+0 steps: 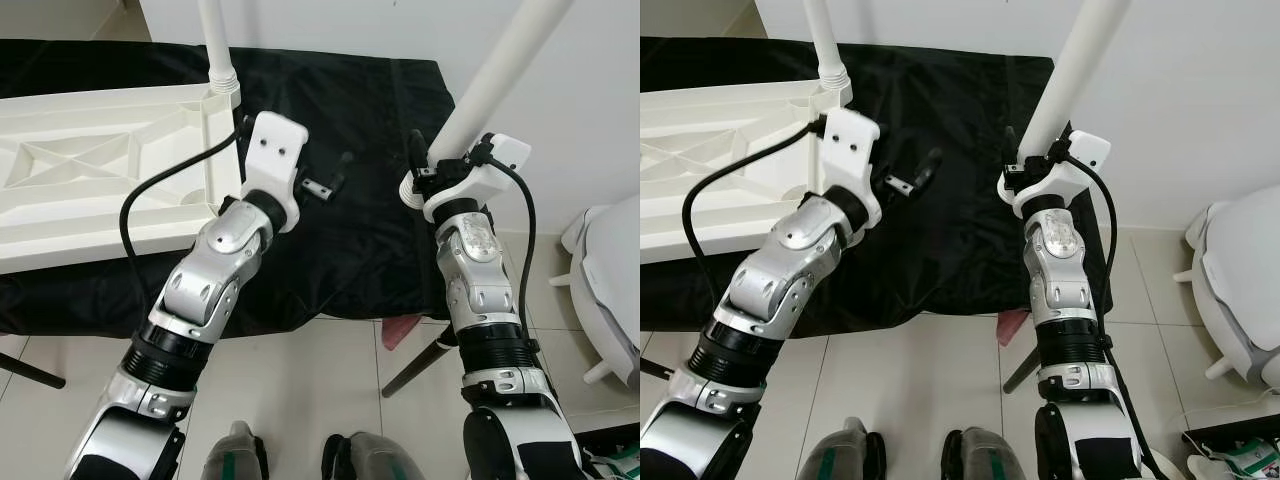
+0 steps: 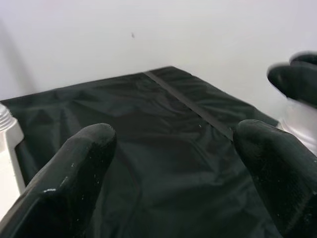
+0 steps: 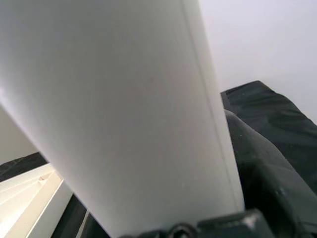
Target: Building children table
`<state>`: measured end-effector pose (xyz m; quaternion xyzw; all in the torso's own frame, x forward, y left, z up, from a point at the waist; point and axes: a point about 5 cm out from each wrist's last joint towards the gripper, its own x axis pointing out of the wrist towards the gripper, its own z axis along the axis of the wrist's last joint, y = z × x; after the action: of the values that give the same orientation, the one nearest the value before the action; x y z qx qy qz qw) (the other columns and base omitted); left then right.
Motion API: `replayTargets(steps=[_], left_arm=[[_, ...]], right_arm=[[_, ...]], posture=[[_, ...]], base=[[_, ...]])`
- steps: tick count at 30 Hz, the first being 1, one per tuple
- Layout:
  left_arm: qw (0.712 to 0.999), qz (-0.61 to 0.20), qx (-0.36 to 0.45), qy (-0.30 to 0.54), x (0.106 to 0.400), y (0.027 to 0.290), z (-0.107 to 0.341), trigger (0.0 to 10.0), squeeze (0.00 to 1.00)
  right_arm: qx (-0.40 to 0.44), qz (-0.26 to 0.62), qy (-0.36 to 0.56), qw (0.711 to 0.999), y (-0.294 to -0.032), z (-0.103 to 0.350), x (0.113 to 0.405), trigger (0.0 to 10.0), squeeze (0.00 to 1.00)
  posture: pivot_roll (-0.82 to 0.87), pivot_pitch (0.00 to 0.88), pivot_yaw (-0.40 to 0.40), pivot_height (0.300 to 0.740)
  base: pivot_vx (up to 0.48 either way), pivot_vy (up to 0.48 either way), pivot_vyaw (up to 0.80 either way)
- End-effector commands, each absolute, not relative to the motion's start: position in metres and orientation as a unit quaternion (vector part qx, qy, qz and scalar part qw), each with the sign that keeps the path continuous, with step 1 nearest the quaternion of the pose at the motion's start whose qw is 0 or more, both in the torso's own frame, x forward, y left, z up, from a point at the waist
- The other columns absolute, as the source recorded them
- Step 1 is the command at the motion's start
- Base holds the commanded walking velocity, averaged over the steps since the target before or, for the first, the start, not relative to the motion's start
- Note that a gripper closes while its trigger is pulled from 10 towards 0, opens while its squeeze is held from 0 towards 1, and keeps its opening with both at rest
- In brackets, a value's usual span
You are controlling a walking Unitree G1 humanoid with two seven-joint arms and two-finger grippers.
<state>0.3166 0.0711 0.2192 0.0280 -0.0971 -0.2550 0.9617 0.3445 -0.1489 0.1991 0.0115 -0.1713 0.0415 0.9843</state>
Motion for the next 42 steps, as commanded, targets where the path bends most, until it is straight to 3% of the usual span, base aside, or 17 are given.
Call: replayTargets(steps=[1,17,42], left_arm=[[0.976,-0.195,0.017,-0.097,0.319,0.078,0.216,10.0,0.0],[0.986,-0.148,-0.011,-0.081,0.326,0.087,0.206,10.0,0.0],[0.987,-0.131,-0.008,-0.092,0.338,0.097,0.208,10.0,0.0]], right_arm=[[0.012,0.037,-0.178,0.983,-0.15,0.2,0.343,10.0,0.0],[0.022,0.039,-0.167,0.985,-0.143,0.19,0.338,10.0,0.0],[0.032,0.039,-0.165,0.985,-0.138,0.19,0.339,10.0,0.0]], posture=[[-0.13,0.047,-0.017,0.74],[-0.13,0.061,-0.018,0.74],[-0.14,0.044,-0.023,0.74]], base=[[0.0,0.0,0.0],[0.0,0.0,0.0],[0.0,0.464,0.0]])
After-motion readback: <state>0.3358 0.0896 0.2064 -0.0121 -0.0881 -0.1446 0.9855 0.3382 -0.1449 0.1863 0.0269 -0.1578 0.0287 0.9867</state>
